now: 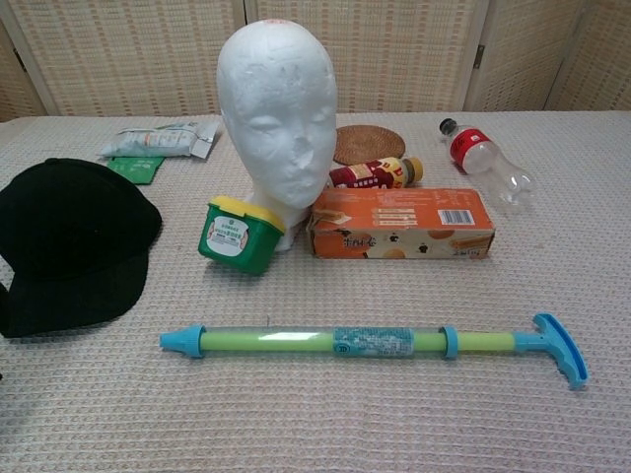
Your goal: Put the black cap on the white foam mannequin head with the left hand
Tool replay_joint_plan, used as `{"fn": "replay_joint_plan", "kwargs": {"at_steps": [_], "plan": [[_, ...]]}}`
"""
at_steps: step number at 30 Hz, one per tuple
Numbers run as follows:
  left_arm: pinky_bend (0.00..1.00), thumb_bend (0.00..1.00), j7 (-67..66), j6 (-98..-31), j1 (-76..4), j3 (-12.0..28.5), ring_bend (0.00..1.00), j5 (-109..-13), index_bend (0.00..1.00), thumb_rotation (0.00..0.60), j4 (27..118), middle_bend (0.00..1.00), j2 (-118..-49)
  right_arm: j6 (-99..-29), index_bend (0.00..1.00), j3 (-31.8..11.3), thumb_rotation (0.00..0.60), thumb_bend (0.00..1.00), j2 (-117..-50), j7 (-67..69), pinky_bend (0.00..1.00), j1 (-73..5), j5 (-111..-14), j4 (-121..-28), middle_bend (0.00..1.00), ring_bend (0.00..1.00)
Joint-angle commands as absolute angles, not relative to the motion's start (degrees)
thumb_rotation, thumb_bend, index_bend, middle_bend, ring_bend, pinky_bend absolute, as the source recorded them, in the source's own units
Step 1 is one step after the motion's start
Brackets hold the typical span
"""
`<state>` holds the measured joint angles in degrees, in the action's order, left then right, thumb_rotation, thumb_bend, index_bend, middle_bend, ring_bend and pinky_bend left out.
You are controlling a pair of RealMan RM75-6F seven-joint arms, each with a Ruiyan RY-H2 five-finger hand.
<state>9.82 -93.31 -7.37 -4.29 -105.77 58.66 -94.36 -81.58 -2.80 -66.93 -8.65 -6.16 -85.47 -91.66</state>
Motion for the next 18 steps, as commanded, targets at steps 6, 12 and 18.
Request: {"fn": "replay_joint_plan", "kwargs": {"at_steps": [6,12,18], "plan": [[1.00,0.24,17.0,-97.5,-9.3,-3.4,1.00,-105.5,0.55,0.600,36.6,1.00,-109.9,-80.1,0.00,-2.8,0.600,0.09,-66.4,-7.8,0.00,-6.7,-84.7,-91.9,0.00,0.00],[1.00,0.25,18.5,-98.3,-10.7,-2.2,1.00,-103.7,0.49,0.600,24.4,1.00,-116.7,-79.2,0.00,-2.6,0.600,0.09,-66.3,-8.5,0.00,-7.0,-84.5,-92.4,0.00,0.00],[1.00,0.29,18.0,-97.1,-12.4,-1.7,1.00,-101.7,0.47,0.600,15.2,1.00,-120.8,-79.0,0.00,-2.7,0.600,0.09,-65.6,-7.7,0.00,-7.1,-84.0,-93.0,0.00,0.00]]}}
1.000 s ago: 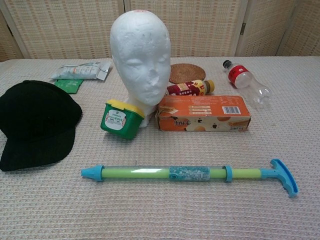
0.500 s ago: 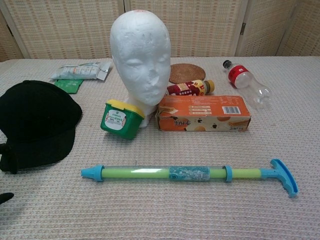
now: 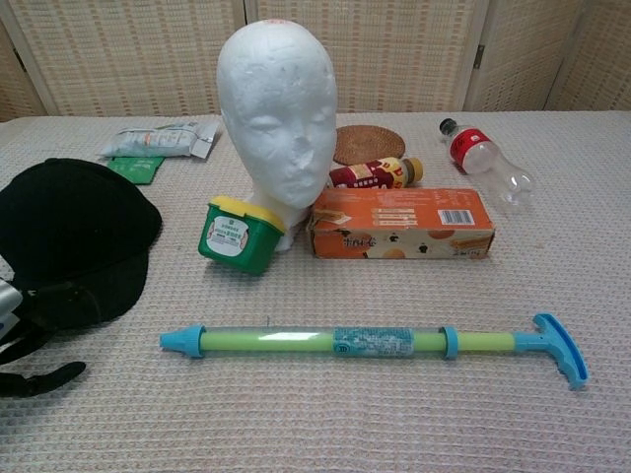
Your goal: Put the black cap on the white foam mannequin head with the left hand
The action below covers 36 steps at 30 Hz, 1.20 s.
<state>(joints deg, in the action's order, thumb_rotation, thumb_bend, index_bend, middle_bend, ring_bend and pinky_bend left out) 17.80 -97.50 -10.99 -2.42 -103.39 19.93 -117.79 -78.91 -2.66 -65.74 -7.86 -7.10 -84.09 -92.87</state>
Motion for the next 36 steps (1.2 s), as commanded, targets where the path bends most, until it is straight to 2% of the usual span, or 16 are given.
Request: {"fn": "replay_joint_plan", "kwargs": {"at_steps": [1,13,16,20,23,26,31,36], "plan": [[1.00,0.29,18.1,-96.8,-12.7,-1.5,1.00,-101.3,0.47,0.600,14.4,1.00,-121.1,-79.0,0.00,-2.7,0.600,0.09,-65.5,-7.5,0.00,-7.1,-84.0,-93.0,0.00,0.00],[1.00,0.30,15.9,-93.0,-14.1,-1.0,1.00,-97.6,0.43,0.600,9.0,1.00,-122.1,-77.6,0.00,-1.9,0.600,0.09,-63.9,-6.2,0.00,-7.3,-84.3,-94.6,0.00,0.00],[1.00,0.34,15.4,-93.2,-14.2,-0.8,1.00,-96.8,0.43,0.600,8.5,1.00,-121.9,-77.2,0.00,-1.5,0.600,0.09,-63.7,-6.0,0.00,-7.4,-84.7,-94.9,0.00,0.00],[1.00,0.41,14.8,-93.3,-14.3,-0.7,1.00,-96.0,0.49,0.600,7.9,1.00,-121.3,-76.9,0.00,-1.1,0.600,0.09,-63.3,-5.8,0.00,-7.5,-85.1,-95.4,0.00,0.00],[1.00,0.46,14.5,-93.6,-14.4,-0.3,1.00,-95.1,0.61,0.600,7.7,1.00,-120.6,-77.2,0.00,-1.0,0.600,0.09,-63.1,-5.6,0.00,-7.4,-85.4,-95.5,0.00,0.00],[1.00,0.51,14.7,-93.7,-14.9,0.2,1.00,-94.2,0.69,0.600,7.7,1.00,-119.9,-77.3,0.00,-0.9,0.600,0.09,-62.9,-5.5,0.00,-7.4,-85.6,-95.7,0.00,0.00],[1.00,0.54,15.4,-95.9,-16.7,1.8,1.00,-92.3,0.69,0.600,7.9,1.00,-118.3,-77.2,0.00,-0.5,0.600,0.09,-62.7,-5.4,0.00,-7.4,-86.0,-95.9,0.00,0.00],[1.00,0.56,16.7,-101.4,-20.6,5.2,1.00,-89.2,0.70,0.600,9.0,1.00,-115.9,-76.8,0.00,-0.3,0.600,0.09,-62.7,-5.5,0.00,-7.5,-86.1,-96.0,0.00,0.00]]}}
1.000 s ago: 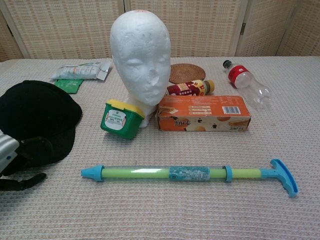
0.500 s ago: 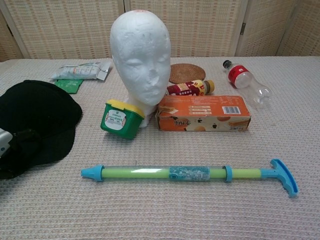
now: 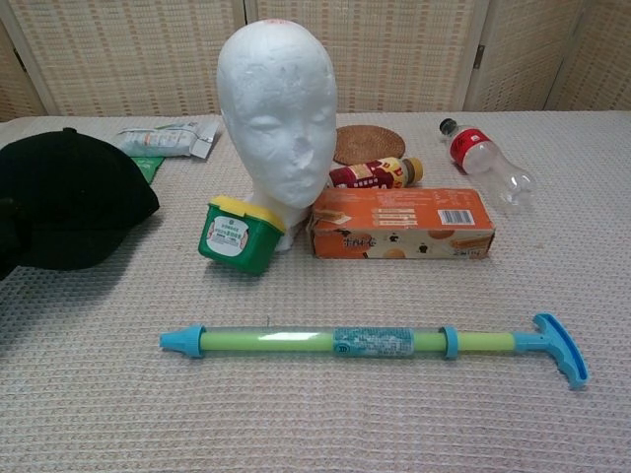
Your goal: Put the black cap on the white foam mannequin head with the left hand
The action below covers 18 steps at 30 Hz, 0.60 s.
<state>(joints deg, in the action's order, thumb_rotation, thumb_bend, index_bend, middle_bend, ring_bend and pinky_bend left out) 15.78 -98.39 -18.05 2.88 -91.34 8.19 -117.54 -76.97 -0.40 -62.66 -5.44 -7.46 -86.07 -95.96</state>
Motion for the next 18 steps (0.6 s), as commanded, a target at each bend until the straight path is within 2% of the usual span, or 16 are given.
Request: {"fn": "replay_joint_plan", "kwargs": {"at_steps": [1,10,18], "plan": [[1.00,0.56,16.9,-102.2,-21.5,6.0,1.00,-88.6,0.70,0.600,9.4,1.00,-115.5,-76.7,0.00,-0.3,0.600,0.09,-62.7,-5.6,0.00,-7.6,-86.1,-96.0,0.00,0.00],[1.00,0.57,16.0,-108.5,-32.2,12.9,1.00,-83.8,0.71,0.600,15.0,1.00,-110.3,-76.1,0.00,0.2,0.600,0.09,-63.1,-6.7,0.00,-7.7,-86.2,-96.2,0.00,0.00],[1.00,0.57,8.1,-112.2,-41.0,14.8,1.00,-85.2,0.71,0.600,24.5,1.00,-105.7,-76.4,0.00,-0.1,0.600,0.09,-63.4,-7.8,0.00,-7.6,-85.6,-96.3,0.00,0.00]]}}
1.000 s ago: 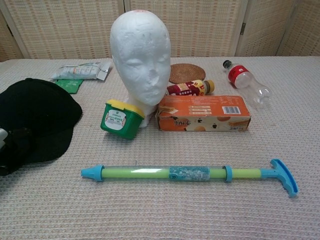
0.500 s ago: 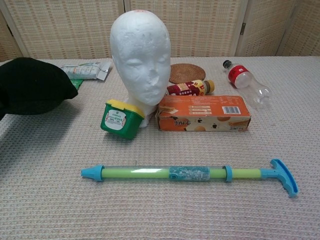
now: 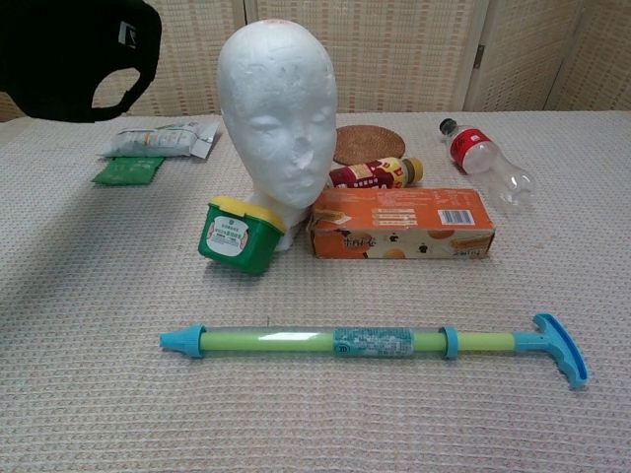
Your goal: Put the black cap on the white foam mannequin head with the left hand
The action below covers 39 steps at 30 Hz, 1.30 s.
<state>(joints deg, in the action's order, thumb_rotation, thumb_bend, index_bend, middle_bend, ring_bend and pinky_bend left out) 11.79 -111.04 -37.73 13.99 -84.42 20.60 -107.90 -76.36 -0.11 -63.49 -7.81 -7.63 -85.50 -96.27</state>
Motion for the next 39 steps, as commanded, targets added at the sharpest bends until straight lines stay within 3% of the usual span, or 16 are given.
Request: {"fn": "replay_joint_plan", "kwargs": {"at_steps": [1,19,27,37,39], "plan": [[1.00,0.57,6.6,-112.0,-42.2,14.8,1.00,-85.7,0.71,0.600,26.2,1.00,-105.0,-76.5,0.00,-0.1,0.600,0.09,-63.4,-7.8,0.00,-7.6,-85.6,-96.4,0.00,0.00],[1.00,0.57,-13.9,-110.3,-50.4,10.9,1.00,-96.2,0.71,0.600,46.1,1.00,-104.9,-79.3,0.00,-0.2,0.600,0.09,-62.9,-8.2,0.00,-6.4,-86.2,-97.0,0.00,0.00],[1.00,0.57,-15.7,-108.3,-50.2,8.6,1.00,-98.9,0.71,0.600,46.4,1.00,-108.4,-80.6,0.00,0.1,0.600,0.09,-62.0,-7.4,0.00,-5.6,-87.1,-97.8,0.00,0.00],[1.00,0.56,-10.2,-109.0,-46.1,5.4,1.00,-99.9,0.71,0.600,38.1,1.00,-113.8,-81.2,0.00,0.1,0.600,0.09,-61.7,-7.0,0.00,-5.1,-87.4,-97.9,0.00,0.00],[1.00,0.53,-9.5,-109.2,-45.6,5.8,0.98,-99.5,0.65,0.600,37.3,1.00,-114.4,-80.9,0.00,0.1,0.600,0.09,-61.7,-7.0,0.00,-5.2,-87.3,-97.9,0.00,0.00]]}}
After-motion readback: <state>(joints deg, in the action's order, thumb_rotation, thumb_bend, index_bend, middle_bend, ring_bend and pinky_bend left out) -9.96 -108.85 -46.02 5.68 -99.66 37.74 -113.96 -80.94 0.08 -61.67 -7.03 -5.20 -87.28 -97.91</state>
